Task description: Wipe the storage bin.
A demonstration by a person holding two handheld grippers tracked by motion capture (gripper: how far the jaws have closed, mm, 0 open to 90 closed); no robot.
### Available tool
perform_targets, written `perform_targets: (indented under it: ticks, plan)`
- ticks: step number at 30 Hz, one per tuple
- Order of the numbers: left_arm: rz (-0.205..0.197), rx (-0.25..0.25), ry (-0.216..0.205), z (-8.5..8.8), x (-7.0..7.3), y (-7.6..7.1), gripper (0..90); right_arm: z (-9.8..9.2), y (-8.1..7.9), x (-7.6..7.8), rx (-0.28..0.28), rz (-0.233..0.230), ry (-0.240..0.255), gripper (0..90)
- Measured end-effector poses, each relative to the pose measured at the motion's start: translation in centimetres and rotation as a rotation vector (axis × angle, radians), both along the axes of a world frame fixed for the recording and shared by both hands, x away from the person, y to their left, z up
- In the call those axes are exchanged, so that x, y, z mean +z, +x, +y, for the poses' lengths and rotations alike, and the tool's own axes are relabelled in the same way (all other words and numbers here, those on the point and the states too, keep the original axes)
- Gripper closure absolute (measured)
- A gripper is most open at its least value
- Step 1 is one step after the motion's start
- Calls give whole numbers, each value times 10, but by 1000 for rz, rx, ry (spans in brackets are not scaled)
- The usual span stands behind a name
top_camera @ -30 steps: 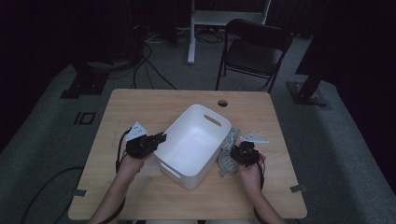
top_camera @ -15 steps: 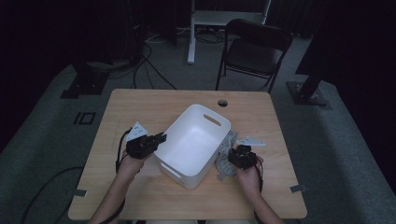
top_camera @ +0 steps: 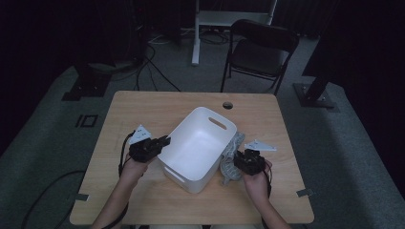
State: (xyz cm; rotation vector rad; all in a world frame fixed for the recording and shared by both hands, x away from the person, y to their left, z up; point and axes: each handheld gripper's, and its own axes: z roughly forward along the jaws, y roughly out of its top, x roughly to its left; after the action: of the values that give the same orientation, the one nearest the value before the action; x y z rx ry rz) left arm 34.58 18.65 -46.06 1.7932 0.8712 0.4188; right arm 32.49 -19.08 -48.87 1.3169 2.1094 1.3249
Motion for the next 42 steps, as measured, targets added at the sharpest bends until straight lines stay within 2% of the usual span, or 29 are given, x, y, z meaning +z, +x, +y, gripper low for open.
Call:
perform_targets:
  ticks: [4,8,10,14,20,21,23,25,31,34,37,40,41,42]
  plan:
    - [0,-2,3,0,0,0,823,3,1,-6,-1,0,-25,755]
    - [0,0,3,0,0,0,820,5,4,-17,-2,23,-41,754]
    - [1,5,2,0,0,0,817,4,4,-20,-2,28,-30,754]
    - [-1,13,0,-1,0,0,820,4,2,-15,5,31,-30,754]
    - [-1,15,0,-1,0,0,824,4,-15,-2,44,-5,1,752]
    - [0,10,-2,-1,0,0,824,7,-18,0,50,-14,-9,752]
    - [3,4,-10,-1,0,0,821,12,-20,2,51,-40,-61,753]
    - [-1,0,-3,-1,0,0,820,13,-17,-2,47,-32,-44,753]
    - [-3,1,-2,-1,0,0,818,14,-11,-20,49,10,-70,753]
    - [-4,9,-3,-1,0,0,817,12,-8,-25,53,34,-53,753]
    - [-13,19,-7,-1,-1,-1,818,11,-8,-20,63,48,-59,757]
    - [-11,16,-14,-2,-1,-1,818,11,-14,-12,85,32,-44,758]
    - [-10,8,-15,-2,-1,-1,818,12,-16,-10,90,24,-50,759]
    - [-12,8,-12,-2,-1,-1,819,15,-18,-9,86,14,-76,760]
